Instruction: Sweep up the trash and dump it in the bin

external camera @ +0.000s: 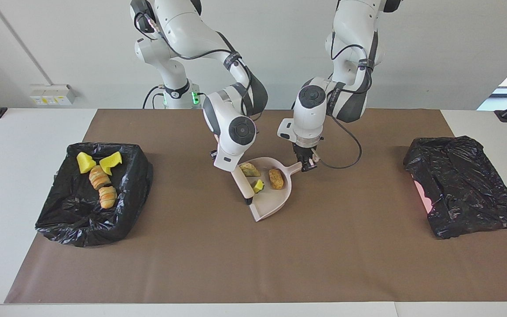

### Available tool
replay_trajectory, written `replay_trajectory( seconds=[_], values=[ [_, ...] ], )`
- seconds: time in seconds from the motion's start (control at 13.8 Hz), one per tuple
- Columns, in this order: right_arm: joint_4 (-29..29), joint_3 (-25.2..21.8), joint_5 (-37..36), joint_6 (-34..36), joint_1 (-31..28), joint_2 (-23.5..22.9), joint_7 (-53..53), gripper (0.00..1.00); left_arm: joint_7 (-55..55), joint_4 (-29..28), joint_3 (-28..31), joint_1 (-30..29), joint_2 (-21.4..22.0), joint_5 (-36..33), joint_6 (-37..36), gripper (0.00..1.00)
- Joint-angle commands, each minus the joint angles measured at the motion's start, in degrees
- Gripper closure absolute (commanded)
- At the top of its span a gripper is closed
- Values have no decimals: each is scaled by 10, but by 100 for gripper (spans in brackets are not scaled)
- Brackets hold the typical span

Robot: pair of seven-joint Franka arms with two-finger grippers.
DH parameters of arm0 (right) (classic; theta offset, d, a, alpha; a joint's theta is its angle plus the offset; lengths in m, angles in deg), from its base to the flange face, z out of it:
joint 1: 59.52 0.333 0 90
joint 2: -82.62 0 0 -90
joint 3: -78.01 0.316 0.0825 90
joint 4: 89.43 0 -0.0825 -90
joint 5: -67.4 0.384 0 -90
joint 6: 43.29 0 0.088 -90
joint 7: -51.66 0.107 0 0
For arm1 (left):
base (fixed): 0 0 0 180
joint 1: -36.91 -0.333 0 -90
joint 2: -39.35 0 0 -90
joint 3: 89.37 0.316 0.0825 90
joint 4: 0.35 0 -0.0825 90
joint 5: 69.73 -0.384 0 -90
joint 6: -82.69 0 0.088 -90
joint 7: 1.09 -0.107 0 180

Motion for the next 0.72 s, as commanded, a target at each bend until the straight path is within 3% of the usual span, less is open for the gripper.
replay_trajectory(
  seconds=[0.0, 0.29, 0.43, 0.65],
  values=[
    [-25, 4, 37, 2, -9, 45, -9, 100, 4, -19, 4, -1, 19, -8, -4, 100],
    [-24, -3, 27, 54, -29, 91, 19, 100, -11, -7, 4, -18, 13, -7, -3, 100],
    [-26, -2, 27, 100, -53, 127, 85, 100, -41, -2, 5, -27, 19, -7, -8, 100],
    [-77, -2, 27, 122, -44, 178, 187, 100, -114, 6, 7, -69, 35, -7, -19, 100]
  ],
)
